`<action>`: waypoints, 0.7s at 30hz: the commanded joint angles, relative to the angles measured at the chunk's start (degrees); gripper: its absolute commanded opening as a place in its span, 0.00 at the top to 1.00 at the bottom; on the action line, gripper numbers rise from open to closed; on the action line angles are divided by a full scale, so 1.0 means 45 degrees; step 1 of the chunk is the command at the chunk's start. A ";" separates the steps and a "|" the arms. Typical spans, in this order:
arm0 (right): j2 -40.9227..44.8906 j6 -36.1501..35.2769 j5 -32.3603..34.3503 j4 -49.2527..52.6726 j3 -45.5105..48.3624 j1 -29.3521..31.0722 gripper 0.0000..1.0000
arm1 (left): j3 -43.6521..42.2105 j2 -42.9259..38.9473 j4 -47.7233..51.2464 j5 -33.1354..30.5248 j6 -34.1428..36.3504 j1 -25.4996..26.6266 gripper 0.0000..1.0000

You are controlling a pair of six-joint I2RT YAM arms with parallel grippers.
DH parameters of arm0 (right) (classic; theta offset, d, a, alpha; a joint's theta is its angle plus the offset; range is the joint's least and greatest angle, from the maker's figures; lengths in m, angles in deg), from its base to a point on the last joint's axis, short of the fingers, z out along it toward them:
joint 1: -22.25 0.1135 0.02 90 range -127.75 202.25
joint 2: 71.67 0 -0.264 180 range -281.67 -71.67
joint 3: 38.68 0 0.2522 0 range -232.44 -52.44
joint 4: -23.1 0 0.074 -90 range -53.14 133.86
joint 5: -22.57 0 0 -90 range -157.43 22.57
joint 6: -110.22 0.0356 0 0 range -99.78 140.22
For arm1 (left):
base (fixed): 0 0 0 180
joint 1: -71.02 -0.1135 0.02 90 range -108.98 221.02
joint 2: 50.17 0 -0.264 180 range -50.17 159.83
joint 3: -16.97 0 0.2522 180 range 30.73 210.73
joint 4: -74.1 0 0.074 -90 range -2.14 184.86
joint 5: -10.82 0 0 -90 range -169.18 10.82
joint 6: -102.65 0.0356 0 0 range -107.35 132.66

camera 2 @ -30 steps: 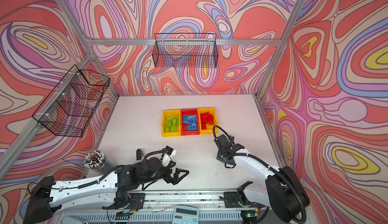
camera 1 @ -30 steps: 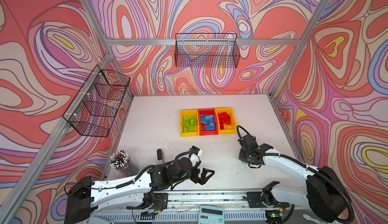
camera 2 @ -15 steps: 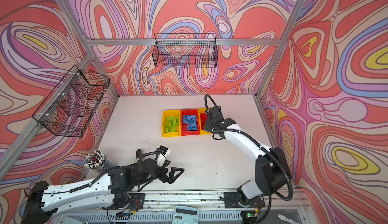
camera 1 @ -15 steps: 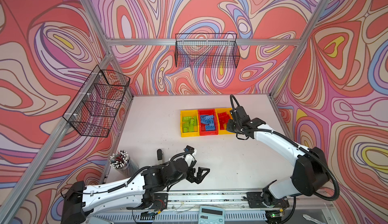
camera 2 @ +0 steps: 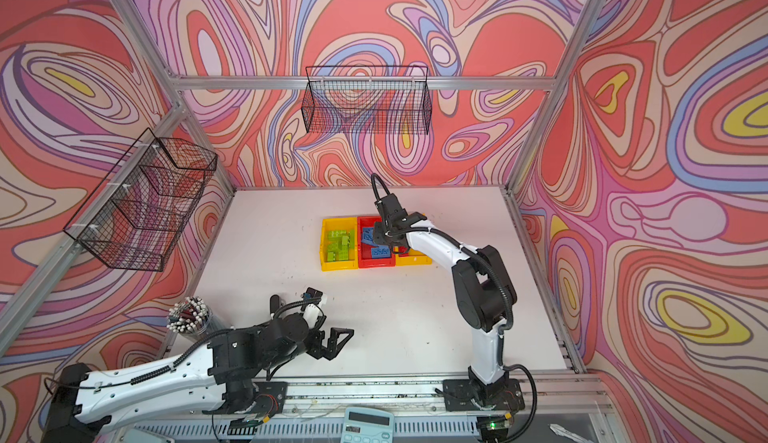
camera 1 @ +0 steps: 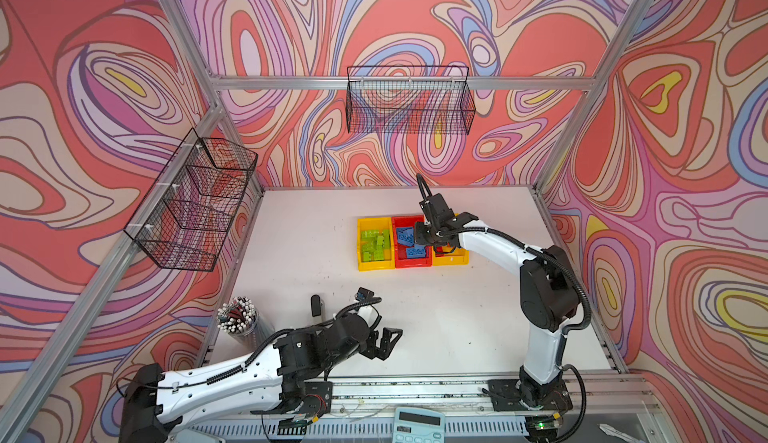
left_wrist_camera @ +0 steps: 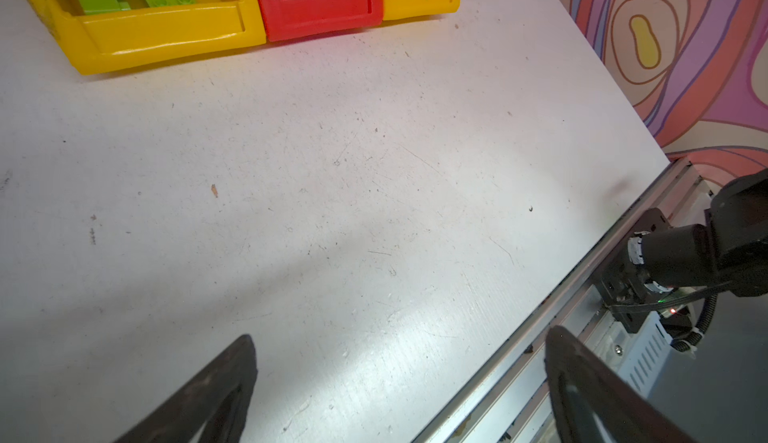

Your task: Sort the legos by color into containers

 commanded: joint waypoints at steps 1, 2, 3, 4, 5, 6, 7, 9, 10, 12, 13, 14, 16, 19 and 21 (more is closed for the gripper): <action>-0.0354 -0.0327 -0.0512 -0.0294 -0.0453 0.0117 0.65 | 0.0532 0.0357 0.0714 -0.0318 -0.0082 -0.0197 0.00; -0.0383 -0.0402 -0.0654 -0.0318 -0.0495 0.0117 0.60 | 0.1040 0.0494 0.0963 -0.0439 -0.0062 -0.0261 0.00; -0.0360 -0.0460 -0.0764 -0.0315 -0.0518 0.0141 0.51 | 0.1218 0.0601 0.1209 -0.0560 -0.0027 -0.0279 0.00; -0.0287 -0.0536 -0.0819 -0.0372 -0.0510 0.0160 0.40 | 0.1406 0.0699 0.1467 -0.0702 0.0004 -0.0330 0.00; -0.0142 -0.0609 -0.0834 -0.0452 -0.0453 0.0176 0.31 | 0.1566 0.0761 0.1651 -0.0818 0.0077 -0.0344 0.00; 0.0078 -0.0656 -0.0866 -0.0541 -0.0371 0.0180 0.25 | 0.1702 0.0801 0.1813 -0.0892 0.0159 -0.0378 0.00; 0.0318 -0.0728 -0.0897 -0.0621 -0.0278 0.0199 0.19 | 0.1843 0.0806 0.1967 -0.1038 0.0209 -0.0395 0.00; 0.0794 -0.0923 -0.0966 -0.0665 -0.0095 0.0194 0.12 | 0.2059 0.0768 0.2294 -0.1466 0.0188 -0.0454 0.00; 0.1099 -0.1038 -0.1024 -0.0676 0.0018 0.0180 0.03 | 0.2169 0.0721 0.2455 -0.1708 0.0193 -0.0530 0.00; 0.1687 -0.1251 -0.1062 -0.0633 0.0386 0.0193 0.02 | 0.2373 0.0617 0.2803 -0.2297 0.0178 -0.0625 0.00; 0.1992 -0.1340 -0.1033 -0.0617 0.0610 0.0194 0.02 | 0.2505 0.0564 0.3067 -0.2819 0.0107 -0.0631 0.00; 0.2296 -0.1437 -0.1022 -0.0607 0.0926 0.0195 0.02 | 0.2629 0.0487 0.3356 -0.3451 -0.0014 -0.0650 0.00; 0.3208 -0.1612 -0.0938 -0.0651 0.1623 0.0180 0.02 | 0.2856 0.0353 0.3994 -0.4593 -0.0315 -0.0670 0.00; 0.4529 -0.1717 -0.0566 -0.0946 0.3019 0.0192 0.02 | 0.3066 0.0025 0.4737 -0.6087 -0.0643 -0.0691 0.00; 0.5505 -0.1734 -0.0155 -0.1175 0.3986 0.0176 0.02 | 0.3139 -0.0217 0.5026 -0.6884 -0.0688 -0.0694 0.00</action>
